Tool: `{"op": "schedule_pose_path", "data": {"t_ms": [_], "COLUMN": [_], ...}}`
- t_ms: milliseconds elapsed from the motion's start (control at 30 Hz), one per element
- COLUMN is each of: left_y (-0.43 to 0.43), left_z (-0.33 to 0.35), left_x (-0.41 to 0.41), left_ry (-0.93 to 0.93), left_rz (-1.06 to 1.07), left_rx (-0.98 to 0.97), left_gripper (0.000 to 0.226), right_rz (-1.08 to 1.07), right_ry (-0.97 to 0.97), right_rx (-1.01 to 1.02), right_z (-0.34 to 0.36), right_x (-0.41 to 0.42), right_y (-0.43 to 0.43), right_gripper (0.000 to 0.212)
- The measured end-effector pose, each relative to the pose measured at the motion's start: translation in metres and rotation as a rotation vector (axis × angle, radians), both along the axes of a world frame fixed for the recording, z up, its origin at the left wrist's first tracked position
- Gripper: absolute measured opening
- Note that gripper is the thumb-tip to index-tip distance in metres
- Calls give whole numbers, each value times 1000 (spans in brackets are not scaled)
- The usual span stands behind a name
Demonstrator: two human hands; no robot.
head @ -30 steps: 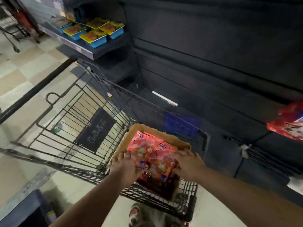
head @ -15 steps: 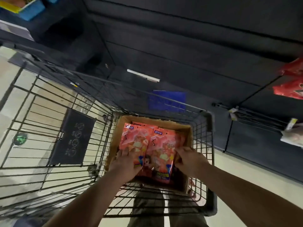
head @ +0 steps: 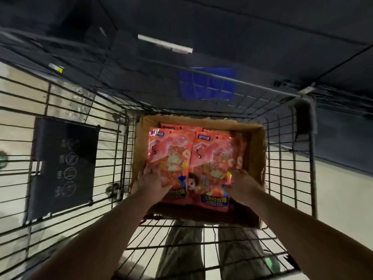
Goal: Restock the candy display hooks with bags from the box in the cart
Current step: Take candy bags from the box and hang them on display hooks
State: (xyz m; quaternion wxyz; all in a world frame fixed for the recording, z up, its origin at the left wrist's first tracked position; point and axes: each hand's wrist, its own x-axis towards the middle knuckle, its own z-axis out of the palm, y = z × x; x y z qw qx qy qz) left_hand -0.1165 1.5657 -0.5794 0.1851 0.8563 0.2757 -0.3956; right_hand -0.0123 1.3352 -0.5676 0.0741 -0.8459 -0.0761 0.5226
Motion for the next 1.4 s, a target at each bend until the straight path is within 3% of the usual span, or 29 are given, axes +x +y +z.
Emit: {"op": "schedule_pose_path", "data": {"t_ms": [300, 433, 700, 800, 933, 1067, 1233, 1333, 1400], "left_y": [13, 11, 3, -1, 0, 4, 9, 11, 11], "left_z": [-54, -71, -78, -74, -72, -85, -82, -59, -42], "left_x": [1, 6, 14, 16, 17, 6, -8, -9, -10], "left_ry": [-83, -74, -111, -112, -77, -29, -149, -217, -259], "left_rz": [478, 595, 771, 832, 1064, 1233, 1186, 1110, 1048], "left_rx": [-117, -111, -77, -137, -289, -452, -459, -487, -487], "left_gripper": [89, 83, 68, 64, 46, 59, 50, 23, 19], "right_rz": [-552, -754, -947, -991, -1074, -1100, -1043, -1031, -1034], "right_ry": [58, 61, -15, -35, -7, 4, 17, 6, -20], "right_rx": [84, 84, 13, 80, 180, 264, 288, 247, 240], "right_z": [-55, -71, -85, -83, -81, -75, -57, -41, -27], "right_x": [-12, -13, -19, -20, -22, -23, -29, -31, -30], "right_y": [-1, 3, 3, -1, -2, -1, -3, -5, -6], "right_gripper": [66, 99, 65, 53, 23, 16, 12, 19, 16]}}
